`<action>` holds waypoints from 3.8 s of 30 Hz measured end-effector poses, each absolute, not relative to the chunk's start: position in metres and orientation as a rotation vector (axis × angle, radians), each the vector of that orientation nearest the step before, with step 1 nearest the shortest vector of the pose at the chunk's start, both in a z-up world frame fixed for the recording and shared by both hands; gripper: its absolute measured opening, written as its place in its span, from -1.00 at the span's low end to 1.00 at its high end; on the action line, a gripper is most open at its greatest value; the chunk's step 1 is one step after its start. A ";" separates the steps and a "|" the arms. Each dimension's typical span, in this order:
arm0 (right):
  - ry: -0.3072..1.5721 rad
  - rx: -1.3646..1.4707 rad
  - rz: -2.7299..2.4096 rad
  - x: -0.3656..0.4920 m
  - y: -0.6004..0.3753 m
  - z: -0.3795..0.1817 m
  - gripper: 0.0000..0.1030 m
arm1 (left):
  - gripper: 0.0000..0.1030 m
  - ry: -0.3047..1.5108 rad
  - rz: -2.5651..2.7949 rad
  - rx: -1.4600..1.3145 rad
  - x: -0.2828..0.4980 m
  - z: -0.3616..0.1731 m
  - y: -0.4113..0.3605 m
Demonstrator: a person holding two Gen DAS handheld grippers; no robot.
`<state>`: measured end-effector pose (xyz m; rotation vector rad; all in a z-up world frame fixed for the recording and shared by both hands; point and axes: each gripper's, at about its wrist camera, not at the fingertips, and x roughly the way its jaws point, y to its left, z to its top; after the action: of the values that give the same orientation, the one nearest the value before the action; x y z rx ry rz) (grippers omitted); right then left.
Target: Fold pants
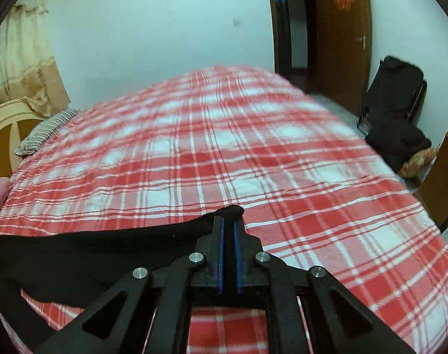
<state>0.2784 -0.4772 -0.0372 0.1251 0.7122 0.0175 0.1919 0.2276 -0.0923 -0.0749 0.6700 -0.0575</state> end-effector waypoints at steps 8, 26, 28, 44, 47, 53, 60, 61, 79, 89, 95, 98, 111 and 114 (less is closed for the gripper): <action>0.595 0.129 -0.002 0.199 -0.494 -0.027 -0.90 | -0.76 0.579 -0.103 -0.129 0.144 -0.088 0.236; 0.561 0.205 -0.026 0.074 -0.523 -0.063 -0.90 | -0.75 0.592 -0.221 -0.158 0.047 -0.132 0.224; 0.560 0.217 -0.027 0.066 -0.526 -0.067 -0.90 | -0.75 0.607 -0.215 -0.143 0.043 -0.139 0.223; 0.630 0.228 -0.048 0.018 -0.546 -0.088 0.09 | -0.03 0.667 -0.148 0.028 0.012 -0.161 0.221; 0.596 0.224 -0.091 0.004 -0.546 -0.072 0.09 | 0.15 0.677 -0.130 0.044 0.003 -0.161 0.231; 0.565 0.124 -0.010 0.000 -0.486 -0.036 0.08 | 0.14 0.684 -0.053 0.025 -0.012 -0.161 0.253; 0.686 -0.178 0.315 0.037 -0.308 -0.045 0.08 | 0.12 0.600 0.011 -0.046 -0.008 -0.144 0.259; 0.702 -0.225 0.370 0.040 -0.278 -0.052 0.08 | 0.12 0.595 0.005 -0.056 -0.005 -0.143 0.255; 0.816 -0.476 0.692 0.054 -0.100 -0.128 0.08 | -0.03 0.801 -0.104 -0.099 0.057 -0.152 0.221; 0.811 -0.452 0.688 0.054 -0.099 -0.130 0.08 | -0.09 0.849 0.006 -0.166 0.063 -0.158 0.229; 0.804 -0.441 0.692 0.055 -0.093 -0.131 0.08 | -0.37 0.864 -0.032 -0.196 0.077 -0.163 0.231; 0.801 -0.445 0.691 0.054 -0.094 -0.131 0.08 | -0.77 0.867 -0.063 -0.265 0.084 -0.162 0.236; 0.800 -0.572 0.699 0.047 -0.080 -0.162 -0.57 | -0.72 0.868 -0.067 -0.310 0.104 -0.166 0.249; 0.814 -0.552 0.709 0.050 -0.081 -0.159 -0.93 | -0.72 0.865 -0.072 -0.307 0.102 -0.165 0.248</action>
<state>0.0496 -0.0805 -0.1586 -0.5521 0.8141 0.7094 0.1020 0.2485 -0.1650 -0.3074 0.8649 -0.0725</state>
